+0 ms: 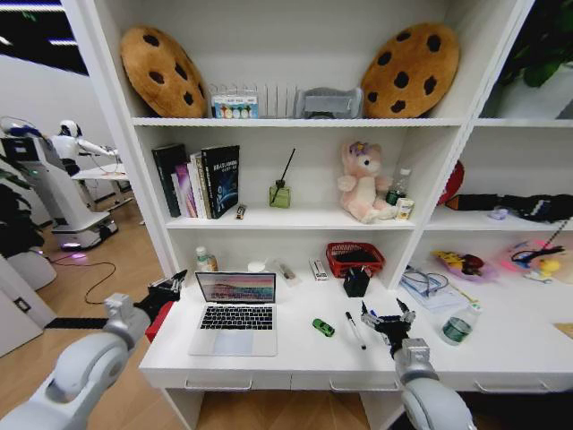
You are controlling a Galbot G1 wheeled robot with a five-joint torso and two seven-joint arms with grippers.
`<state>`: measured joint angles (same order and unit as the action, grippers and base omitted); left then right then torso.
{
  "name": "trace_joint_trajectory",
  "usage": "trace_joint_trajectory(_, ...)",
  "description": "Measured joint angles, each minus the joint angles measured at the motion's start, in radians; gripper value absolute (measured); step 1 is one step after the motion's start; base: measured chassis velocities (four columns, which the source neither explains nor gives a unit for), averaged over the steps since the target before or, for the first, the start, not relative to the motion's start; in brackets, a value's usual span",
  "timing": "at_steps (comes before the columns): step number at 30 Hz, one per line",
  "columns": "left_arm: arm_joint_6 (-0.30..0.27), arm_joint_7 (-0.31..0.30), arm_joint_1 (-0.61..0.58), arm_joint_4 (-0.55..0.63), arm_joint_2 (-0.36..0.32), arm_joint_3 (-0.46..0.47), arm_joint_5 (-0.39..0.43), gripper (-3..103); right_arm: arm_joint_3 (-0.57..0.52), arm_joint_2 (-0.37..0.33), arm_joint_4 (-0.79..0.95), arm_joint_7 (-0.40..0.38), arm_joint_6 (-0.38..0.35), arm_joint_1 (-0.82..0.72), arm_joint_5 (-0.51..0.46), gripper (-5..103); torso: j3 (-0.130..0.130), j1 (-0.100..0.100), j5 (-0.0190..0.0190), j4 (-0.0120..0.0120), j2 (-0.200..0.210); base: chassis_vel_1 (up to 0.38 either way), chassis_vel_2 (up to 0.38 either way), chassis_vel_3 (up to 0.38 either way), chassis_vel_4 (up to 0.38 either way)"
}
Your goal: Organize the objects on the table.
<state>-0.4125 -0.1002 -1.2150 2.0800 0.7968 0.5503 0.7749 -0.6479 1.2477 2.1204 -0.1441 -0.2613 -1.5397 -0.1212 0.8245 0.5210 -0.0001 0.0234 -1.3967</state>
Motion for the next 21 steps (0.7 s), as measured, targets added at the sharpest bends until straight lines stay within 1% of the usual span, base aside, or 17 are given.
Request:
trace_joint_trajectory(1,-0.004,-0.02,0.081,-0.039,0.016,-0.067,0.008,0,0.0,-0.004,-0.001,0.004,0.013,0.016,-0.026,100,0.0,0.0,0.0001,0.0,0.0,0.0,0.0,0.0,0.0)
trace_joint_trajectory(2,-0.004,-0.02,0.081,-0.039,0.016,-0.067,0.008,0,0.0,-0.004,-0.001,0.004,0.013,0.016,-0.026,100,0.0,0.0,0.0001,0.0,0.0,0.0,0.0,0.0,0.0)
trace_joint_trajectory(3,-0.007,-0.026,0.118,-0.06,0.028,-0.1,0.008,0,0.0,-0.007,-0.001,0.004,0.014,0.025,-0.036,100,0.0,0.0,0.0001,0.0,0.0,0.0,0.0,0.0,0.0)
trace_joint_trajectory(4,-0.007,-0.026,0.118,-0.06,0.028,-0.1,0.008,0,0.0,-0.007,-0.001,0.004,0.014,0.025,-0.036,100,0.0,0.0,0.0001,0.0,0.0,0.0,0.0,0.0,0.0)
trace_joint_trajectory(6,-0.009,-0.031,0.197,-0.123,0.059,-0.179,0.008,0,0.0,-0.019,-0.001,0.004,0.005,0.044,-0.053,100,0.0,0.0,0.0,-0.0004,0.0,0.0,0.0,0.0,0.0)
trace_joint_trajectory(8,-0.01,-0.028,0.234,-0.163,0.068,-0.221,0.002,0,0.0,-0.024,-0.002,0.003,-0.002,0.047,-0.055,100,0.0,0.0,0.0,-0.0005,0.0,0.0,0.0,0.0,0.0)
trace_joint_trajectory(9,-0.01,-0.028,0.234,-0.163,0.068,-0.221,0.002,0,0.0,-0.024,-0.002,0.003,-0.002,0.047,-0.055,100,0.0,0.0,0.0,-0.0005,0.0,0.0,0.0,0.0,0.0)
trace_joint_trajectory(10,-0.012,-0.024,0.259,-0.187,0.067,-0.248,-0.005,0,-0.002,-0.024,-0.002,0.002,-0.005,0.045,-0.054,100,0.0,0.0,-0.0001,-0.0004,0.0,0.0,0.0,0.0,0.0)
trace_joint_trajectory(12,-0.038,-0.022,0.286,-0.198,0.062,-0.267,-0.003,0,-0.006,-0.022,-0.006,-0.002,-0.004,0.038,-0.048,100,0.0,0.0,0.0,-0.0005,0.0,0.0,0.0,0.0,0.0)
trace_joint_trajectory(13,-0.038,-0.022,0.286,-0.198,0.062,-0.267,-0.003,0,-0.006,-0.022,-0.006,-0.002,-0.004,0.038,-0.048,100,0.0,0.0,0.0,-0.0005,0.0,0.0,0.0,0.0,0.0)
trace_joint_trajectory(15,-0.081,-0.042,0.309,-0.195,0.055,-0.278,0.014,0,-0.01,-0.018,-0.017,-0.005,0.006,0.027,-0.034,100,0.0,0.0,0.0001,-0.0003,0.0,0.0,0.0,0.0,0.0)
trace_joint_trajectory(16,-0.081,-0.042,0.309,-0.195,0.055,-0.278,0.014,0,-0.01,-0.018,-0.017,-0.005,0.006,0.027,-0.034,100,0.0,0.0,0.0001,-0.0003,0.0,0.0,0.0,0.0,0.0)
trace_joint_trajectory(19,-0.128,-0.06,0.315,-0.177,0.042,-0.279,0.027,0,-0.012,-0.011,-0.021,-0.006,0.013,0.017,-0.025,100,0.0,0.0,0.0002,-0.0003,0.0,0.0,0.0,0.0,0.0)
trace_joint_trajectory(20,-0.139,-0.061,0.311,-0.169,0.034,-0.279,0.031,0,-0.012,-0.009,-0.022,-0.006,0.015,0.016,-0.023,100,0.0,0.0,0.0001,-0.0003,0.0,0.0,0.0,0.0,0.0)
trace_joint_trajectory(21,-0.139,-0.061,0.311,-0.169,0.034,-0.279,0.031,0,-0.012,-0.009,-0.022,-0.006,0.015,0.016,-0.023,100,0.0,0.0,0.0001,-0.0003,0.0,0.0,0.0,0.0,0.0)
